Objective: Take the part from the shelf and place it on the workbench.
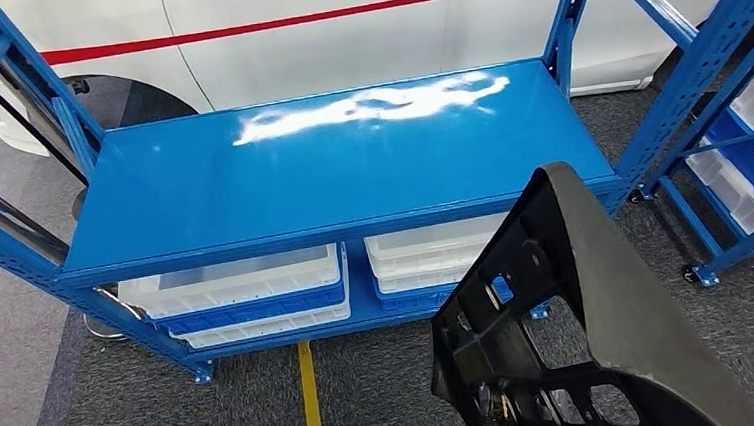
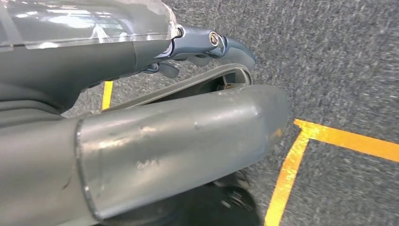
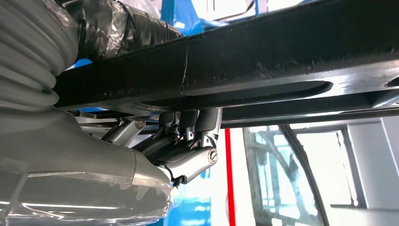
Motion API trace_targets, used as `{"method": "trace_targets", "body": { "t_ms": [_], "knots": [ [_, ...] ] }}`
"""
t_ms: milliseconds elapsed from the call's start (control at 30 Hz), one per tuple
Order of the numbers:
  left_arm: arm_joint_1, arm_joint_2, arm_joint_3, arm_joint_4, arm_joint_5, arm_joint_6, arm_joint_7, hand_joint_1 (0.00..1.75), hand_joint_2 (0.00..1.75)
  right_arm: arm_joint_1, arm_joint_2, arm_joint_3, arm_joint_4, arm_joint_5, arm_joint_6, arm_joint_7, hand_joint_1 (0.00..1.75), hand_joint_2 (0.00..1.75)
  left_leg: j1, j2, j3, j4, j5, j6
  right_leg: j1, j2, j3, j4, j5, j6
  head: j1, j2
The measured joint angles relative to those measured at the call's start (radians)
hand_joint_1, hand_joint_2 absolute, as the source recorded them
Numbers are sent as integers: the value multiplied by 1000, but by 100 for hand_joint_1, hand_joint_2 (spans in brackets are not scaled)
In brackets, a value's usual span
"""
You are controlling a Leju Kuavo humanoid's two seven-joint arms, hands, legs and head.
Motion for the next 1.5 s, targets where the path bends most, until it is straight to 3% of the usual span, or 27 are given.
{"method": "trace_targets", "body": {
  "t_ms": [33, 167, 233, 267, 300, 400, 433, 467, 533, 567, 633, 700, 767, 800, 867, 933, 967, 1000, 1067, 1133, 1167, 1233, 1300, 1367, 1433, 1467, 1500],
  "knots": [
    [0, 0, 0, 0, 0, 0, 0, 0, 0, 0, 1, -2, 0, 1, 0, 0, 175, 175, -2, -3, 20, -24, 11, 4, 2, 4, -4, 0, 4, 0, 0, 0],
    [0, 0, 0, 0, 0, 0, 0, 0, 0, 0, 2, -2, 0, 1, 0, 0, 175, 175, -2, -6, 32, -41, 15, 8, 2, 6, -6, 0, 6, 0, 0, 0],
    [-1, 2, 0, -4, -1, 0, 0, 0, 0, 0, 8, -8, 0, 4, 4, 0, 175, 175, -8, -41, 110, -159, -3, 26, 4, 18, -15, -1, 21, 4, 0, 0],
    [-2, 1, 1, -6, -2, 0, 1, 0, 0, 1, 13, -13, 0, 5, 6, 0, 175, 175, -10, -50, 145, -222, -5, 34, 4, 31, -20, -6, 38, 12, -1, 0],
    [-2, 1, 1, -8, -2, 1, 1, 0, 0, 3, 18, -20, 0, 7, 9, 0, 175, 175, -11, -46, 169, -282, 1, 43, 2, 24, -41, 31, 15, 23, 0, 0],
    [3, -2, 4, -9, -1, 2, 3, 0, 0, 7, 23, -37, 0, 9, 12, 0, 175, 175, -8, 25, 123, -291, 46, 42, -15, -23, -110, 236, -126, 54, 0, 0],
    [3, -2, 5, -9, -1, 1, 2, 0, 0, 8, 23, -39, 0, 9, 12, 0, 175, 175, -6, 39, 112, -285, 50, 39, -21, -28, -103, 260, -139, 60, 0, 0],
    [3, -2, 6, -9, -1, -1, 2, 0, 0, 9, 24, -41, 0, 9, 13, 0, 175, 175, -4, 52, 101, -277, 52, 35, -27, -33, -75, 244, -133, 67, 0, 0],
    [1, -2, 7, -9, -1, -4, 1, 0, 0, 10, 24, -44, 0, 8, 13, 0, 175, 175, 2, 75, 83, -253, 49, 23, -35, -59, 25, 119, -103, 77, 0, 0],
    [0, -2, 7, -10, -1, -6, 0, 0, 0, 10, 25, -46, 0, 7, 13, 0, 175, 175, 3, 83, 75, -238, 44, 15, -36, -74, 64, 59, -92, 76, 0, 0],
    [-3, -2, 8, -11, -1, -6, 0, 0, 0, 10, 28, -49, 0, 7, 13, 0, 175, 175, 1, 95, 67, -219, 39, -2, -32, -88, 90, 12, -92, 62, -1, 0],
    [-5, -2, 9, -12, -1, -7, -1, 0, 0, 11, 32, -53, 0, 7, 14, 0, 175, 175, 3, 104, 67, -215, 40, -13, -29, -73, 81, 17, -85, 42, -1, 0],
    [-6, -2, 9, -12, -1, -8, -1, 0, 0, 12, 35, -56, 0, 7, 14, 0, 175, 175, 8, 82, 58, -192, 17, -24, -31, -58, 73, 14, -76, 25, -1, 0],
    [-5, -2, 10, -12, -1, -8, -1, 0, 0, 12, 38, -57, 0, 6, 15, 0, 175, 175, 10, 60, 43, -156, -11, -29, -32, -51, 68, 12, -71, 17, -1, 0],
    [-2, -2, 12, -12, -1, -9, -1, 0, 0, 12, 41, -58, 0, 5, 19, 0, 175, 175, 11, 21, -10, -30, -85, -34, -30, -33, 57, 13, -62, 9, -1, 0],
    [0, -2, 15, -12, -1, -9, 0, 0, 0, 13, 44, -61, 1, 0, 27, 0, 175, 175, 11, 10, -50, 66, -116, -31, -25, -10, 48, 15, -56, 6, -1, 0],
    [0, -2, 16, -12, -1, -9, 0, 0, 0, 13, 45, -63, 1, -2, 33, 0, 175, 175, 10, 8, -46, 63, -101, -27, -23, 2, 46, 16, -54, 6, -1, 0],
    [0, -2, 16, -12, -1, -10, 0, 0, 0, 13, 46, -65, 1, -5, 38, 0, 175, 175, 9, 3, -23, 19, -69, -20, -20, 15, 46, 16, -52, 7, -1, 0],
    [1, 0, 17, -12, -1, -11, 1, 0, 0, 12, 50, -68, 1, -12, 47, 0, 175, 175, 5, -44, 42, -120, 0, 0, -18, 39, 44, 17, -48, 10, -1, 0],
    [0, 1, 18, -14, -2, -13, 2, 0, 0, 9, 54, -71, 2, -17, 57, 0, 175, 175, 1, -92, 77, -208, 26, 15, -23, 61, 35, 18, -41, 21, -1, 0],
    [-1, 1, 18, -14, -2, -13, 3, 0, 0, 9, 56, -72, 3, -19, 61, 0, 175, 175, -1, -98, 79, -218, 25, 18, -26, 73, 29, 17, -35, 29, -2, 0],
    [-3, -1, 18, -14, -3, -13, 3, 0, 0, 10, 59, -76, 4, -21, 67, 0, 175, 175, 0, -72, 84, -235, 37, 19, -28, 89, 22, 12, -27, 44, -2, 0],
    [-2, -4, 18, -14, -2, -13, 2, 0, 0, 10, 61, -80, 5, -23, 70, 0, 175, 175, 5, -40, 89, -257, 53, 26, -21, 50, 1, 49, -55, 52, -1, 0],
    [0, -5, 18, -14, -2, -13, 2, 0, 0, 8, 61, -82, 6, -24, 71, 0, 175, 175, 5, -8, 86, -264, 60, 31, -19, -8, -48, 158, -122, 55, 0, 0],
    [1, -5, 18, -14, -2, -12, 2, 0, 0, 9, 61, -85, 9, -26, 71, 0, 175, 175, 2, 23, 79, -259, 60, 31, -21, -27, -88, 257, -162, 61, 0, 0],
    [0, -6, 18, -14, -2, -12, 2, 0, 0, 9, 61, -87, 11, -27, 71, 0, 175, 175, 1, 38, 76, -256, 59, 30, -22, -31, -83, 259, -155, 63, 0, 0],
    [-1, -6, 18, -14, -2, -12, 2, 0, 0, 10, 61, -88, 13, -27, 71, 0, 175, 175, 1, 51, 74, -252, 58, 29, -22, -36, -57, 222, -133, 63, 0, 0]
  ]
}}
